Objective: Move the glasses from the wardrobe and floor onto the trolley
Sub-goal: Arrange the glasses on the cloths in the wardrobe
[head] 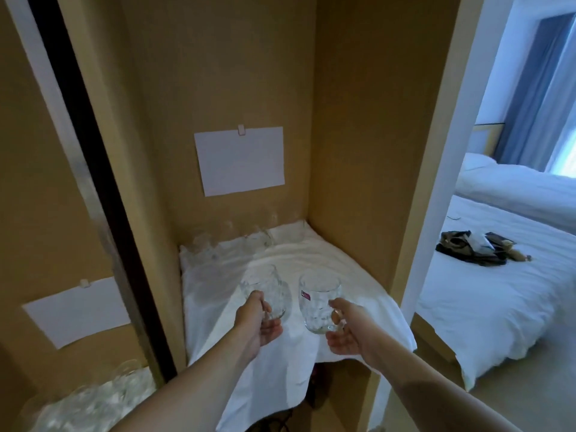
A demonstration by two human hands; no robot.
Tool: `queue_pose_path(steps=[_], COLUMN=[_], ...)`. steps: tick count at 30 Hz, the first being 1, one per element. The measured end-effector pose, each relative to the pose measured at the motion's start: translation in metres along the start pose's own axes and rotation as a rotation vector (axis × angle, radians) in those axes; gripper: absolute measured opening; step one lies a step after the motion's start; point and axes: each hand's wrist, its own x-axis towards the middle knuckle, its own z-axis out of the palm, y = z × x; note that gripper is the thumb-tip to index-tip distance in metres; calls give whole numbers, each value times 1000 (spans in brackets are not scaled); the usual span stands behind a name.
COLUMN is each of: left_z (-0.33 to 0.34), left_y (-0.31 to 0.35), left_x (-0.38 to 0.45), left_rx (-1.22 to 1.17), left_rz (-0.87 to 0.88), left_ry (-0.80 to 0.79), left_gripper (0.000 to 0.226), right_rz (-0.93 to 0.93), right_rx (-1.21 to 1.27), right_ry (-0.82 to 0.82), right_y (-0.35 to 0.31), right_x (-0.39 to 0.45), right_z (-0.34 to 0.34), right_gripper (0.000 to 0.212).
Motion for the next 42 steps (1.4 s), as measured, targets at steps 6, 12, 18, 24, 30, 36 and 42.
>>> queue_pose_path(steps=[6,12,18,24,30,36,42], left_z=[7,-5,-4,-11,-32,-25,-20], left_y=[27,39,40,48,58,51,47], left_x=[60,103,128,145,154,157,163], left_rx=[-65,-147,-70,93,401,173,16], left_rz=[-4,-25,-4,-104,-26,80,110], left_ry=[31,45,39,-108,-138,-46,138], left_gripper=[37,35,39,32,75,53,39], right_rz=[-8,3,24,14,-61,-141,-341], right_rx=[21,49,194,104,-179,-159,-351], right_ry=[17,1,-202,-369,-445,-427,-659], right_y=[-22,-31,-46,-58,-71,-95,-104], right_x=[66,116,151,200,246,279,296], right_z=[19,51,74,63,23,7,23], right_gripper=[36,37,32,39,69,48,88])
